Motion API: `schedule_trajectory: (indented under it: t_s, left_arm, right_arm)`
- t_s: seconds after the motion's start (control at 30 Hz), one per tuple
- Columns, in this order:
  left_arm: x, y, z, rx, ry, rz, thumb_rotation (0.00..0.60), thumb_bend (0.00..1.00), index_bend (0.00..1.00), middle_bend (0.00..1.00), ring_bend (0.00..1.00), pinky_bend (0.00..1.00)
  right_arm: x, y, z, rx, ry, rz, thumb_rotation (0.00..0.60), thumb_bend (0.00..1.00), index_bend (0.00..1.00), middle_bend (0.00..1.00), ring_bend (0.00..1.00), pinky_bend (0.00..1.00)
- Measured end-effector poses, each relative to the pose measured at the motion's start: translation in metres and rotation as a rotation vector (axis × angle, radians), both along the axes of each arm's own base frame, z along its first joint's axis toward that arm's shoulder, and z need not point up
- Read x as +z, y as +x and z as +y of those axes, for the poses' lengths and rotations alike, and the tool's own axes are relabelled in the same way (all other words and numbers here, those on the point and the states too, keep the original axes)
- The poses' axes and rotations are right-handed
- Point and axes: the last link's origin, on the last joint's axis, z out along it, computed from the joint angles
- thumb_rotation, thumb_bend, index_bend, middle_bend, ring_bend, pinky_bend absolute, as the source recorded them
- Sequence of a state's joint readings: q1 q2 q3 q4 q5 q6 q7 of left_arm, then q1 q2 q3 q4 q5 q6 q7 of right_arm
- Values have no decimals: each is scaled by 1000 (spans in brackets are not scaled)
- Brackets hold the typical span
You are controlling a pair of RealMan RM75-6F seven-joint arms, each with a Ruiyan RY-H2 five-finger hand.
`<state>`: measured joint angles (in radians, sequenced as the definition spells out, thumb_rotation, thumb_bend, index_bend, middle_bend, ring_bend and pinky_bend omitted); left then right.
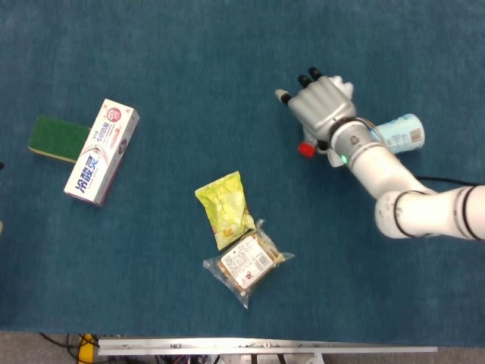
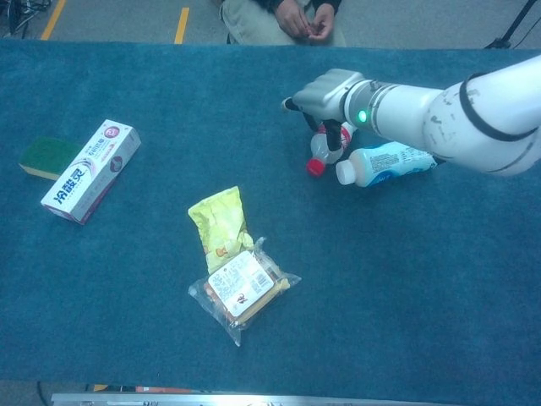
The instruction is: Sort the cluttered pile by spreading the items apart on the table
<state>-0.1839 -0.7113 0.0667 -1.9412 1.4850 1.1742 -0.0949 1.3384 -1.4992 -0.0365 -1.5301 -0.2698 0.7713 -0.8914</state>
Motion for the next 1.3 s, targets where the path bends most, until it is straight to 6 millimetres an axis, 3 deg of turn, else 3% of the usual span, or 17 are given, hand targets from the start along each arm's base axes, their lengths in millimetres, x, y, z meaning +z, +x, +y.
schedule_trajectory:
  t_s: [0.4, 0.6, 1.0, 1.3]
  left_arm:
    - [-2, 3, 3, -12, 0, 1, 600, 342, 136, 26, 9, 148]
    - [0, -1, 6, -4, 51, -3, 600, 343, 142, 35, 9, 148]
    - [-1, -16, 11, 14, 165, -5, 600, 343, 146, 44, 11, 148]
    - [-8, -28, 7, -33, 239, 79, 600, 343, 148, 55, 11, 148]
  right_arm:
    - [25, -5, 7, 1, -14, -73, 600, 0, 0, 400, 102, 72]
    - [51, -8, 11, 4, -84, -182, 600, 0, 0, 400, 102, 72]
    - [141, -69, 51, -7, -353, -301, 600, 0, 2, 400, 102, 73]
    - [186, -130, 108, -46, -537, -299, 600, 0, 83, 400, 104, 73]
